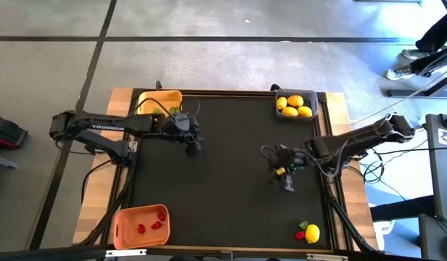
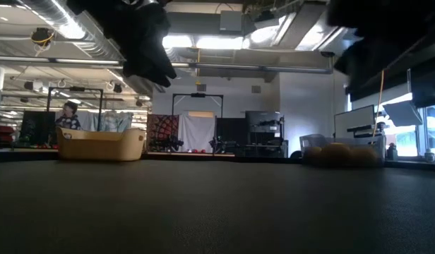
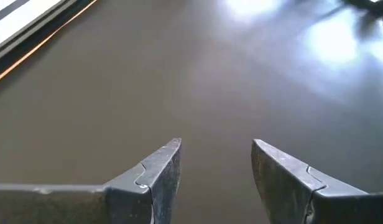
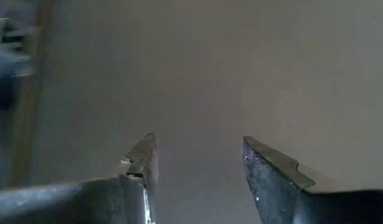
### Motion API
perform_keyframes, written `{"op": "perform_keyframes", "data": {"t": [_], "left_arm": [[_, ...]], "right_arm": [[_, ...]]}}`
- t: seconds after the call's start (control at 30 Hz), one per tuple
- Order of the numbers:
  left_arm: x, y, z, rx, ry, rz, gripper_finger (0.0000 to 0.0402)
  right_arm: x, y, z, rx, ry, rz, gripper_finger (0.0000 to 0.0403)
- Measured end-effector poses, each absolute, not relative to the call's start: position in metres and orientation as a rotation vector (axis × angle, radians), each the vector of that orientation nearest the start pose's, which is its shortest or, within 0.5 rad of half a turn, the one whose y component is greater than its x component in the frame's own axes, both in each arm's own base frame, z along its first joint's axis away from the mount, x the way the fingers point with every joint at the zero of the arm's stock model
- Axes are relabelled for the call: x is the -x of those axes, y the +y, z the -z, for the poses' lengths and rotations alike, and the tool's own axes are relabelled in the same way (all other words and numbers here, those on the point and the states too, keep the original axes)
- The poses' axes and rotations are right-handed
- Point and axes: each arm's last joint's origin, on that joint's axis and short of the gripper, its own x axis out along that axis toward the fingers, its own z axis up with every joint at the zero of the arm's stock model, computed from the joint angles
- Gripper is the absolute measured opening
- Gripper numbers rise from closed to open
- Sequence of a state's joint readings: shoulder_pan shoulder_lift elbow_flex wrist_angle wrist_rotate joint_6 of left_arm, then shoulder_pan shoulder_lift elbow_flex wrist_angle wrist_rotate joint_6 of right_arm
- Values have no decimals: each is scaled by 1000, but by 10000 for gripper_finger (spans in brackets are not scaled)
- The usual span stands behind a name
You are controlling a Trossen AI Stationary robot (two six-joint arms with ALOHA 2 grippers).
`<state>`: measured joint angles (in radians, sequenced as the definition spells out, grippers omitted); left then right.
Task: Sort produce into baskets
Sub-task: Put the green bell pepper into the yellow bin
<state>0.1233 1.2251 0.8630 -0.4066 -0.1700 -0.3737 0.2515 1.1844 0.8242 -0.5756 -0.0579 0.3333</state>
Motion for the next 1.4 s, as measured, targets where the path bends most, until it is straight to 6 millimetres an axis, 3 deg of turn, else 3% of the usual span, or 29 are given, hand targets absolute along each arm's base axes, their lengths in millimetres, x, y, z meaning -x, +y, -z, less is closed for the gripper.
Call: {"op": "perform_keyframes", "data": {"t": [0.23,0.43,0.67,0.93,1.4], "left_arm": [[-249,27,-245,343,684,-395,186],[-247,27,-237,365,695,-410,186],[-247,27,-238,369,685,-409,186],[-248,29,-239,359,665,-411,186],[-248,29,-239,362,670,-415,186]], "right_arm": [[-199,96,-238,-409,1140,-245,175],[-180,125,-237,-473,1225,-269,175],[-165,152,-229,-516,1340,-264,175],[-152,187,-205,-428,1466,-316,175],[-155,208,-171,-337,1542,-278,175]]}}
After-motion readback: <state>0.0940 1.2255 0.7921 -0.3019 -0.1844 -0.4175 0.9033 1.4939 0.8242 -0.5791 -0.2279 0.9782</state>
